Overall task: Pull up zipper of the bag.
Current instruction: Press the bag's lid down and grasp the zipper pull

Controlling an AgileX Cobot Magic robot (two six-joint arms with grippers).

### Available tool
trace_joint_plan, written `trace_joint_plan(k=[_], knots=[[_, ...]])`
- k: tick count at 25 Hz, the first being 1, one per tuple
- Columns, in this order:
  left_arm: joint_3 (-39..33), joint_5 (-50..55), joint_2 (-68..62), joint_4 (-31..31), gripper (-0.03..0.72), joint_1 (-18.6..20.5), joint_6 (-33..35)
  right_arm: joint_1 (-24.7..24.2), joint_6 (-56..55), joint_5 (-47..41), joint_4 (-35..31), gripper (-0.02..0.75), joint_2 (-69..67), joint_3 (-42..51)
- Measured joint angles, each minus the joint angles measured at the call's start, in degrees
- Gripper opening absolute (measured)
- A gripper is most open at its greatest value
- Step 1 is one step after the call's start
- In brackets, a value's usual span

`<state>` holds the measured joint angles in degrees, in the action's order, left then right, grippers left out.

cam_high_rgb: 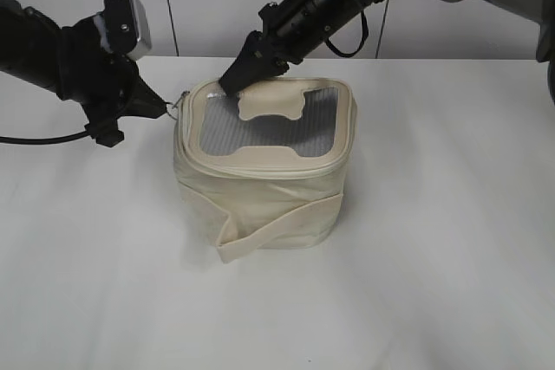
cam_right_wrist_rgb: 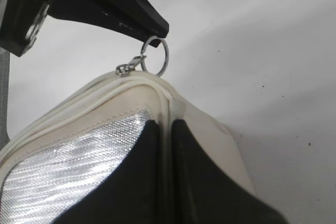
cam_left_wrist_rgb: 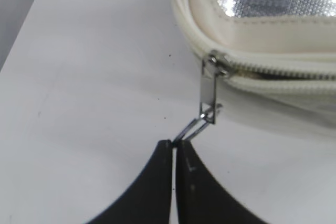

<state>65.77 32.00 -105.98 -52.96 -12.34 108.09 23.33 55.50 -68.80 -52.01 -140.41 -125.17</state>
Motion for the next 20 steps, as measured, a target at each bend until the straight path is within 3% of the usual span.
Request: trace_joint_plan(k=[4,13,20], knots=[[0.0,1.0,0.0,1.0,0.003,0.0,-0.3,0.0,-0.2,0.0,0.0,0.044,0.0,0.0],[0.0,4.3,0.0,3.1,0.12,0.0,-0.3,0.0,-0.4,0.0,0.0,0.043,0.0,0.0],[0.0,1.3,0.0,2.6,0.306,0.0,-0.3,0.0,-0.4,0.0,0.0,0.043,0.0,0.0]])
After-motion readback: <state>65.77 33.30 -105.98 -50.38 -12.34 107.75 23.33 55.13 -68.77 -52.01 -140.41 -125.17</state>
